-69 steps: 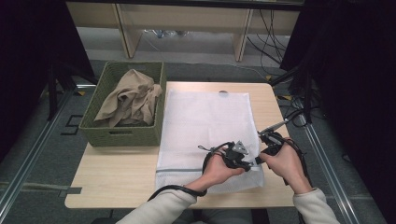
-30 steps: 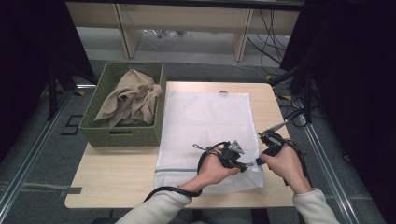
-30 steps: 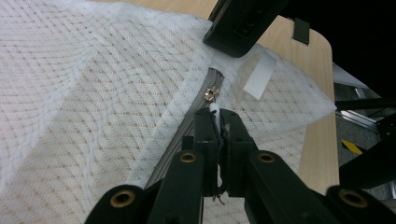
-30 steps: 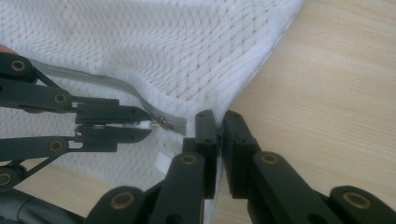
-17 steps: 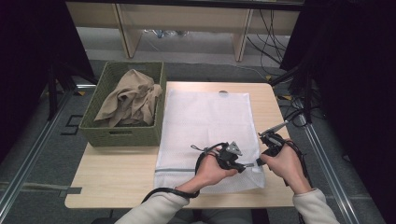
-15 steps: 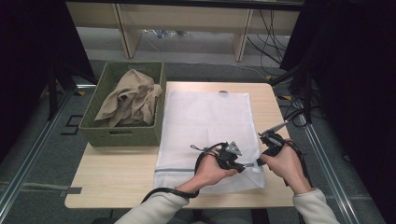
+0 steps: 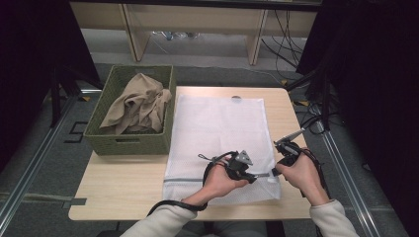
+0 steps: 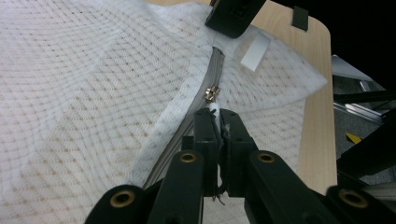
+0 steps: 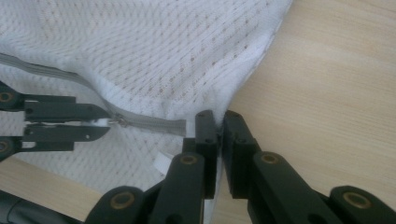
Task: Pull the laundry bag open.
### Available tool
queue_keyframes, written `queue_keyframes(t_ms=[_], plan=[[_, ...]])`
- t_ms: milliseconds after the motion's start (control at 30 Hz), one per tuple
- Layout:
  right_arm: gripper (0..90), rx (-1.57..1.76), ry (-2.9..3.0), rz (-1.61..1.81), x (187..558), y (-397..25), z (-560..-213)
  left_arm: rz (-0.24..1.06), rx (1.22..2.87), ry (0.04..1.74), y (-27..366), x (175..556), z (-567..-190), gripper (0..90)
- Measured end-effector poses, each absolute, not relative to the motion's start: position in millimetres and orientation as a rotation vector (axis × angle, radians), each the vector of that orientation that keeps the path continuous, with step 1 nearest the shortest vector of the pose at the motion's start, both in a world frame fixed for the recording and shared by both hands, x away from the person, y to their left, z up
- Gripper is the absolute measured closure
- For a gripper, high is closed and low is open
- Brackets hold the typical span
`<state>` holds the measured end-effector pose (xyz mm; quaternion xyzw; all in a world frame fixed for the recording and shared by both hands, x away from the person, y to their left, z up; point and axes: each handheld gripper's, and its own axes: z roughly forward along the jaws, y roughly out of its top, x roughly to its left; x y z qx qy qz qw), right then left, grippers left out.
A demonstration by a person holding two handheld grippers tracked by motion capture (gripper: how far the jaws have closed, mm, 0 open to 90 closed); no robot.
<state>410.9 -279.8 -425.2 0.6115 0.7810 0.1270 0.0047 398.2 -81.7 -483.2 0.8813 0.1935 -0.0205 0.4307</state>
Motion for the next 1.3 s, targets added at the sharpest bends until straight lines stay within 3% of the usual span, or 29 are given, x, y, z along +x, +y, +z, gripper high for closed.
queue_keyframes(t_ms=[1300], plan=[[86.4, 1.842, 2.458, 0.417, 413, -286, -429, -0.045, 2.198, 0.528, -56, 394, -482, 86.5]])
